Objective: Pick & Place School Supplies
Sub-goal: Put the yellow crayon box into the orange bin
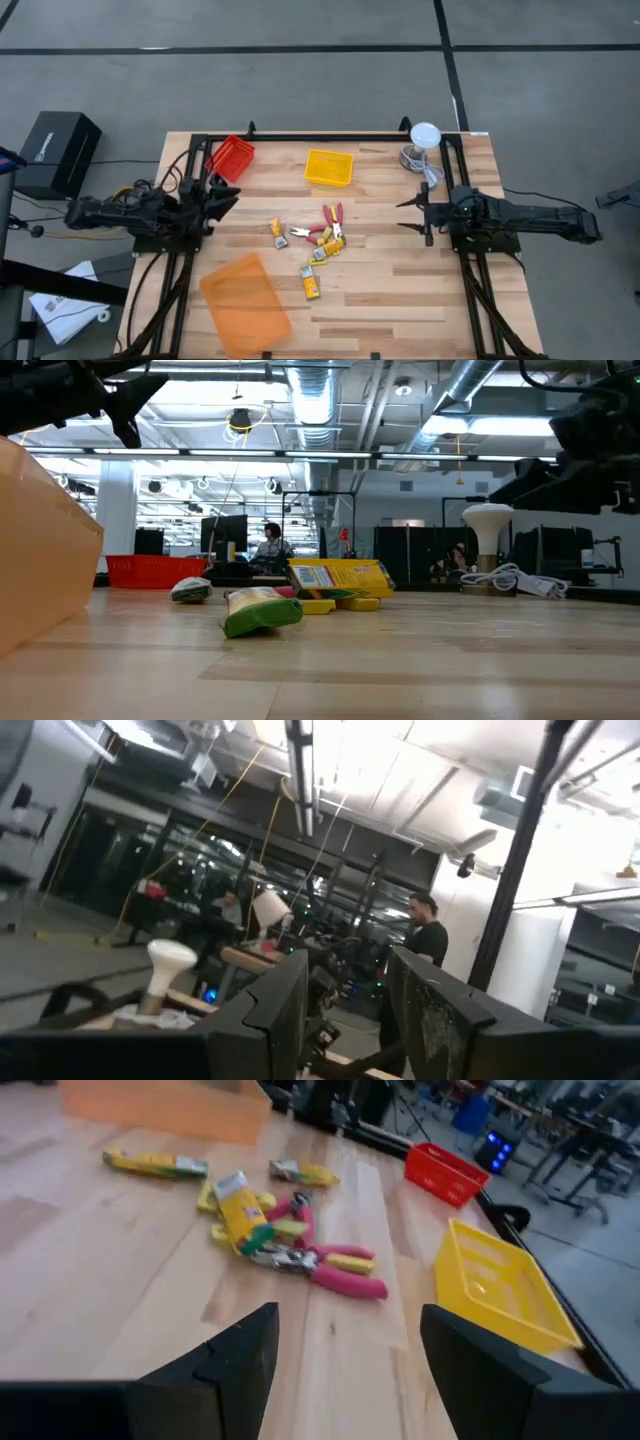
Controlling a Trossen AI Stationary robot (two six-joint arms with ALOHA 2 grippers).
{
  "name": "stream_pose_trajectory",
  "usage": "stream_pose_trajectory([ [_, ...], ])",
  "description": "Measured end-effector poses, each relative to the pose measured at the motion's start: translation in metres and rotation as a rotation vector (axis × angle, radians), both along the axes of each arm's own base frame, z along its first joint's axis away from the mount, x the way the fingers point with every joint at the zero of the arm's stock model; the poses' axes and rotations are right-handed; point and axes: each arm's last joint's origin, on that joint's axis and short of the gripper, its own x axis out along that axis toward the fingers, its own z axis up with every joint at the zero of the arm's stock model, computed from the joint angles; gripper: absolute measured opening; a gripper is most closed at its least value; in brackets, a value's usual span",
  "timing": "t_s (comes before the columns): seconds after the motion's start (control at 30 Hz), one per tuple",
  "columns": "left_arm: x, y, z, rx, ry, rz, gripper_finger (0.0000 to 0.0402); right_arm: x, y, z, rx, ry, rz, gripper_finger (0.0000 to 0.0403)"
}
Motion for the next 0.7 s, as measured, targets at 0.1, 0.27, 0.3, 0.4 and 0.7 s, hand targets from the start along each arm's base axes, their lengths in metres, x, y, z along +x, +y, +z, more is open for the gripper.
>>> stream_pose_trajectory([
  [0.1,0.002,0.0,-0.002,-0.052,0.012,-0.023,0.0136,0.002,0.005,0.008,0.212,-0.084,0.069,0.0235],
  [0.27,0.006,0.0,-0.003,-0.124,0.012,-0.054,0.0136,0.003,0.007,0.015,0.463,-0.141,0.047,0.0235],
  [0.3,0.006,0.0,-0.002,-0.134,0.009,-0.059,0.0136,0.004,0.007,0.02,0.519,-0.192,0.03,0.0235],
  [0.4,0.007,0.001,-0.001,-0.201,-0.02,-0.058,0.0136,0.004,0.004,0.039,0.655,-0.404,-0.033,0.0235],
  [0.7,0.001,0.003,0.028,-0.311,-0.332,-0.046,0.0136,-0.004,-0.006,0.083,0.769,-0.959,-0.209,0.0235],
])
